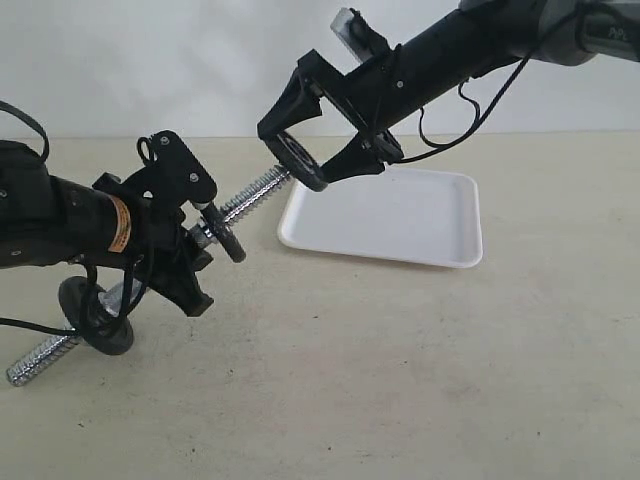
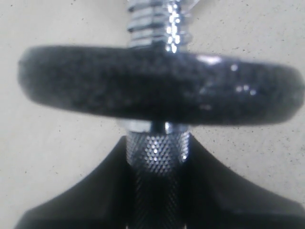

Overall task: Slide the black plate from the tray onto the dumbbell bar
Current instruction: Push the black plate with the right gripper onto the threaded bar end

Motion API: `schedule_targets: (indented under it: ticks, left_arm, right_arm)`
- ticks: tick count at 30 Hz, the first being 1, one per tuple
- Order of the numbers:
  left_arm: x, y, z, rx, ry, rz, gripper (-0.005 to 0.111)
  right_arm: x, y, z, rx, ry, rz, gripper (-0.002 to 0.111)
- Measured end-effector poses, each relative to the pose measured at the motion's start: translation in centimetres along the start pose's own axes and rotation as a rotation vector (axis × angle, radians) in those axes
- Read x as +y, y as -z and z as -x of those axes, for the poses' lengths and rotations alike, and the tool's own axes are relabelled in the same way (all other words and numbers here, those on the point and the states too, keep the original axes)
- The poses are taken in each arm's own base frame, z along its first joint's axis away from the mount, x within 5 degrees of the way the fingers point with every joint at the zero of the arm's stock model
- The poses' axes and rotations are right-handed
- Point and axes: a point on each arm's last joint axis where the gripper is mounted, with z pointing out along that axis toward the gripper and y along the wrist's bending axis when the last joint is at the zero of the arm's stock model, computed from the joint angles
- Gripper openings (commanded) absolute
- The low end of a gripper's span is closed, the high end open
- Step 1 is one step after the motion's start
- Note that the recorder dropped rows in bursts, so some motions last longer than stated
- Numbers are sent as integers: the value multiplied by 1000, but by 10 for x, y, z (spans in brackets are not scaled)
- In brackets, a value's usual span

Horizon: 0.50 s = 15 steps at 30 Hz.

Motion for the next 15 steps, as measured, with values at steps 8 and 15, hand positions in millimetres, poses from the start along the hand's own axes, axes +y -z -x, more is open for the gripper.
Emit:
schedule_targets:
  ticks: [8, 15]
  left_arm:
    - [0, 0, 0, 0, 1, 0, 4]
    - [2, 0, 4, -7, 20, 6, 4]
  right_arm:
    - [0, 0, 0, 0, -4, -1, 0]
    - [0, 0, 0, -3, -19, -4, 0]
